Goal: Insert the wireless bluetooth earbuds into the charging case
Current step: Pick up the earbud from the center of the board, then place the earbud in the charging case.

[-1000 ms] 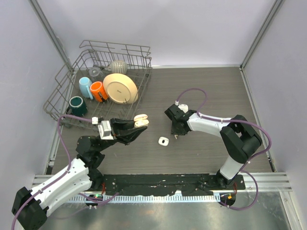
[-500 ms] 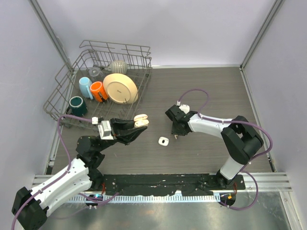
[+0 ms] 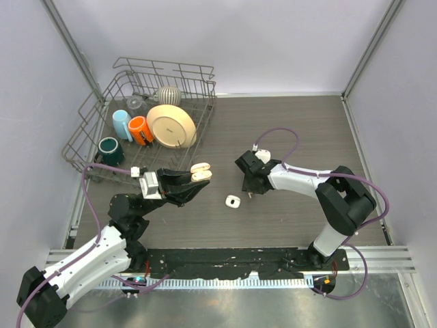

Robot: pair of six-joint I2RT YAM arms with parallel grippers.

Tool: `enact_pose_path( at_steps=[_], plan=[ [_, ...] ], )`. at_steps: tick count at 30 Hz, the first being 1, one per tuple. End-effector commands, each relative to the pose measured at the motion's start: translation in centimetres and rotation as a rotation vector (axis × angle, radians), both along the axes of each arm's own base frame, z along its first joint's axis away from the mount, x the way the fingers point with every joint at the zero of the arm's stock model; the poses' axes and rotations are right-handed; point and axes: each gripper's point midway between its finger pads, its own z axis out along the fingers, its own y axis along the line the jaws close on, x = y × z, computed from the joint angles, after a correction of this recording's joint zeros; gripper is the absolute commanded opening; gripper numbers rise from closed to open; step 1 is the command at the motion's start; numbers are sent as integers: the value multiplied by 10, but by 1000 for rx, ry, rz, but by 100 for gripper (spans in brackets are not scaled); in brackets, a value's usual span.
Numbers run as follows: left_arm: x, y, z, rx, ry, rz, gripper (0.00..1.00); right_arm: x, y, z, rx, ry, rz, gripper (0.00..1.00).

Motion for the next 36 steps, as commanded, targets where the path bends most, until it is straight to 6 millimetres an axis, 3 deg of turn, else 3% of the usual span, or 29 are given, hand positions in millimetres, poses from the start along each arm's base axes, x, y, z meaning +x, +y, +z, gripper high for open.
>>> enact_pose_path(
  at_steps=[1,8,13,19,20,23,24,26,27,29,30,36],
  plan=[
    [0,4,14,-32,-40,16,0,-6,-8,-2,-29,3,-4,36],
    [0,4,14,-32,-40,18,0,-6,-11,-2,-42,0,-4,18],
    [0,3,14,-31,-41,15,0,-2,-5,14,-4,-45,7,2],
    [1,3,12,-29,-38,20,0,5,3,74,108,-226,-6,1],
    [1,4,14,-35,-38,23,0,7,3,96,153,-285,-16,1],
    [3,4,12,-36,-33,30,0,5,8,130,230,-385,-31,1],
    [5,5,13,-43,-31,41,0,7,6,155,275,-464,-54,1],
    [7,7,13,-55,-27,54,0,1,10,179,335,-544,-53,1],
    [8,9,16,-73,-27,65,0,1,8,210,405,-636,-76,1],
    [10,11,15,-85,-22,77,0,-9,14,230,464,-710,-62,1],
    [10,11,16,-90,-21,76,0,-9,9,256,515,-791,-87,1],
    [10,6,16,-88,-19,52,0,-29,25,317,682,-951,-26,1]
  ],
)
